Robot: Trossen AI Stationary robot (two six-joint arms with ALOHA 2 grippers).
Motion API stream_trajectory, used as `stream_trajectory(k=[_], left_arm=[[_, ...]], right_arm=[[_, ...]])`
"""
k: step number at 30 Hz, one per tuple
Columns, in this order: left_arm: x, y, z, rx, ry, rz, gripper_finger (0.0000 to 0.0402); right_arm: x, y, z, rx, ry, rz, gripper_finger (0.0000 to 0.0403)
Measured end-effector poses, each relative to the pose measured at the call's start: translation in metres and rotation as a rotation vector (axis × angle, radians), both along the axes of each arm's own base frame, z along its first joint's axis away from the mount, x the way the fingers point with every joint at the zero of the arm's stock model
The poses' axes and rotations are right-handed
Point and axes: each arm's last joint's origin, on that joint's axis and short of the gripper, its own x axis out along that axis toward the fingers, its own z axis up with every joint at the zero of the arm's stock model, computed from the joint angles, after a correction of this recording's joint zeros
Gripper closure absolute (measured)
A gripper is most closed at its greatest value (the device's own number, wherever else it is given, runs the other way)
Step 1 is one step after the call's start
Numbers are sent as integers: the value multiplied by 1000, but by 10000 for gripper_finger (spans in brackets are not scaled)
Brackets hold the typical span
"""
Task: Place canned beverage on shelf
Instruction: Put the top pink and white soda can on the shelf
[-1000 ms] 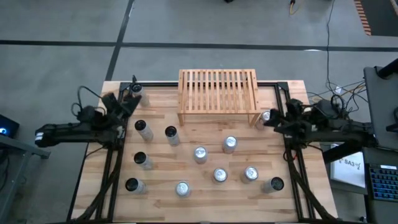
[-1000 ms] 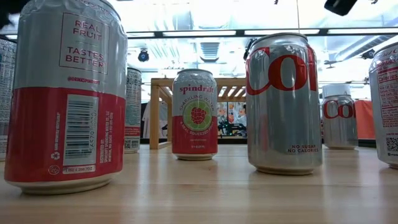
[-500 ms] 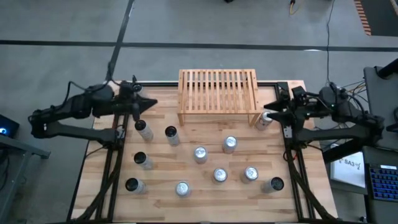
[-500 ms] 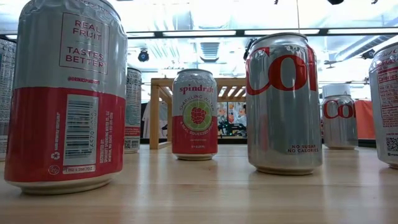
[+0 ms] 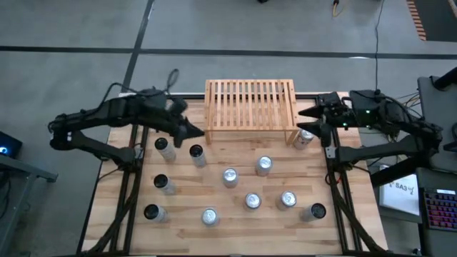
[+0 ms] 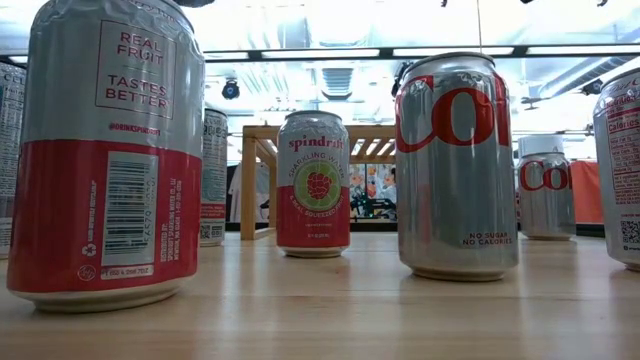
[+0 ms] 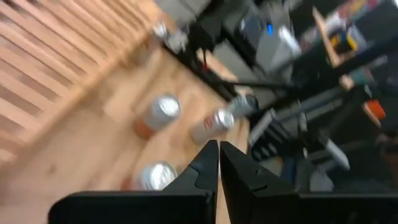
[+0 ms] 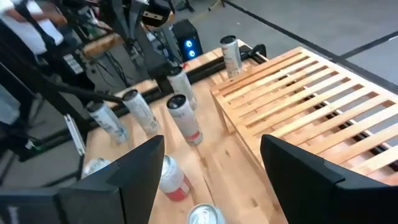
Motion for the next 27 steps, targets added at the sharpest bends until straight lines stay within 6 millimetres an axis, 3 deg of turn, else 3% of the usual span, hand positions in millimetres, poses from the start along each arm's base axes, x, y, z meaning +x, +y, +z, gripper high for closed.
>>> stream_trajectory(k=[6, 15, 20, 27], left_arm=[[32, -14, -27, -3, 154, -121, 402], [77, -64, -51, 388, 224, -210, 402], [92, -82, -68, 565, 285, -219, 402], [107, -98, -91, 598, 344, -296, 402]], right_arm=[[7, -1, -3, 1, 21, -2, 142], [16, -2, -5, 38, 36, -15, 142], [20, -2, -7, 53, 39, -21, 142], [29, -3, -11, 56, 67, -23, 142]])
